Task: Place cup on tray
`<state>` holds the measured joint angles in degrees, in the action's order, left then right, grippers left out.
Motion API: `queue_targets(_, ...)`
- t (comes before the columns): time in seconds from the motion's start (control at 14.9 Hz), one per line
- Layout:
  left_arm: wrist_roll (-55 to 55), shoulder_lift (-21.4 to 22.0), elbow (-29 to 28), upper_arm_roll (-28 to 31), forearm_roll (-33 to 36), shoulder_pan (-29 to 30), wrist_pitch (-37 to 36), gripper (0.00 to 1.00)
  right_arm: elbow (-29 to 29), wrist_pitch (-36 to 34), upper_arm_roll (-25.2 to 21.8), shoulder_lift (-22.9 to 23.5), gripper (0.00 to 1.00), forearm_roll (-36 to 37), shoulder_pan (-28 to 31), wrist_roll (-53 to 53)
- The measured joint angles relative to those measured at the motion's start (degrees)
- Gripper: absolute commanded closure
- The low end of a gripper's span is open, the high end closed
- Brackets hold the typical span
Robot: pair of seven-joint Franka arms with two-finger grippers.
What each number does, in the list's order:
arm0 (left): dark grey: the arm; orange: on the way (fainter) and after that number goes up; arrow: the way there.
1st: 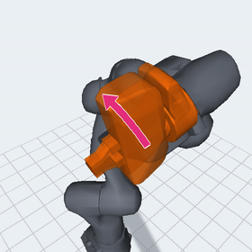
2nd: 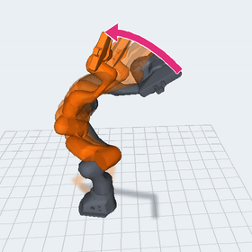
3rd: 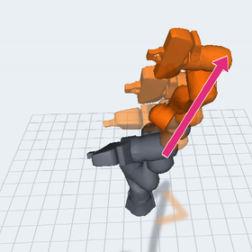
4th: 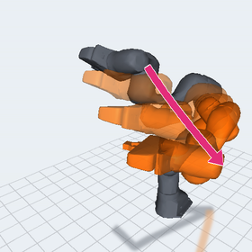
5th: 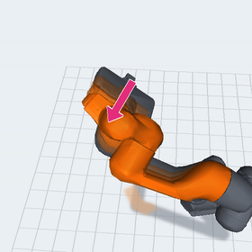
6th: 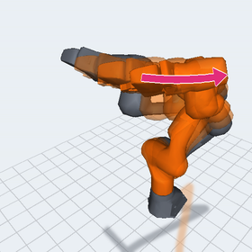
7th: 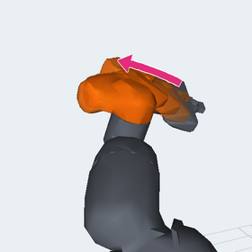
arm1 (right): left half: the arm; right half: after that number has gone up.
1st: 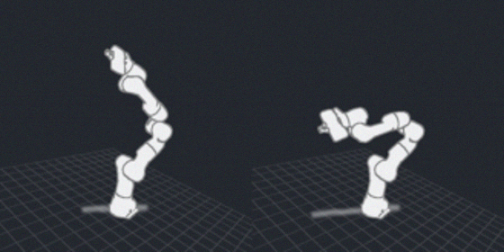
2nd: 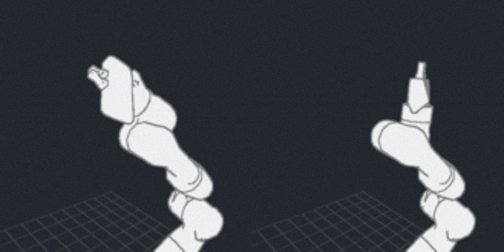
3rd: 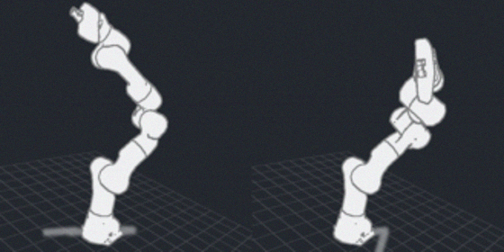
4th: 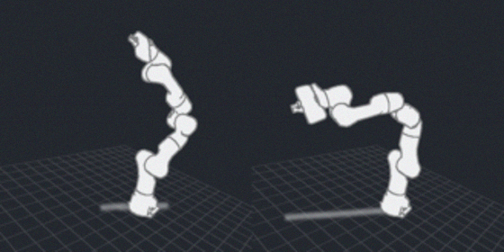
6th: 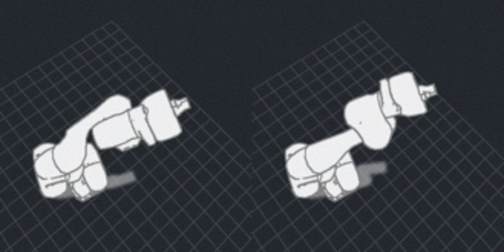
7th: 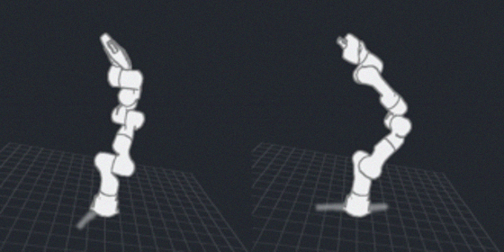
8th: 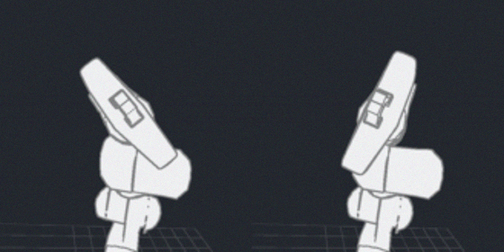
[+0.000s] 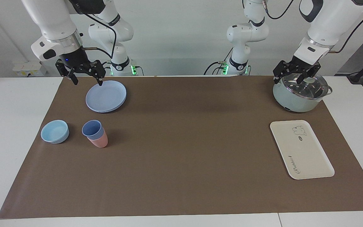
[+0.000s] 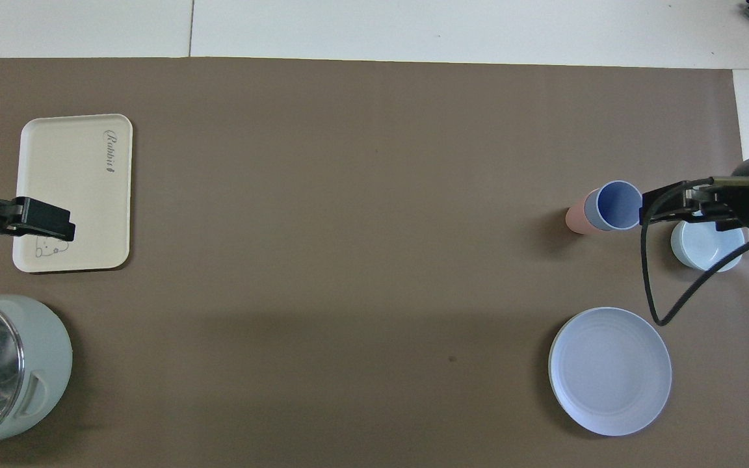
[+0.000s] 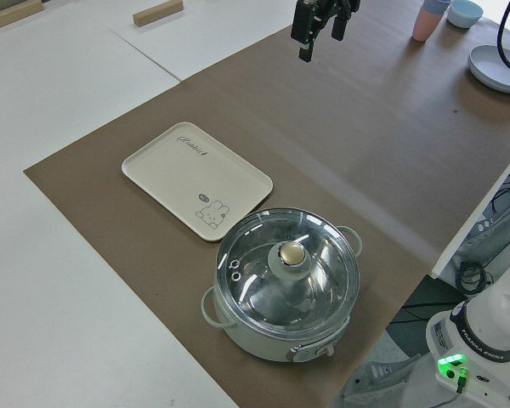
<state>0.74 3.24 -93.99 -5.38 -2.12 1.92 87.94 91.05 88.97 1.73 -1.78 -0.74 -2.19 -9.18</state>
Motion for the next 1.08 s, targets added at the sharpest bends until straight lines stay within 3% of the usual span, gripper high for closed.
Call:
queue_targets(0.67, 0.0, 0.0, 0.0, 0.0, 0.0, 0.0, 0.0, 0.00, 0.0, 0.1, -0.2, -0.1, 0.03, -0.1, 1.6, -0.5)
queue_targets(1.08, 0.0, 0.0, 0.0, 0.0, 0.0, 0.0, 0.0, 0.00, 0.5, 1.1, -0.5, 1.8, 0.05, -1.9, 7.0, -14.2)
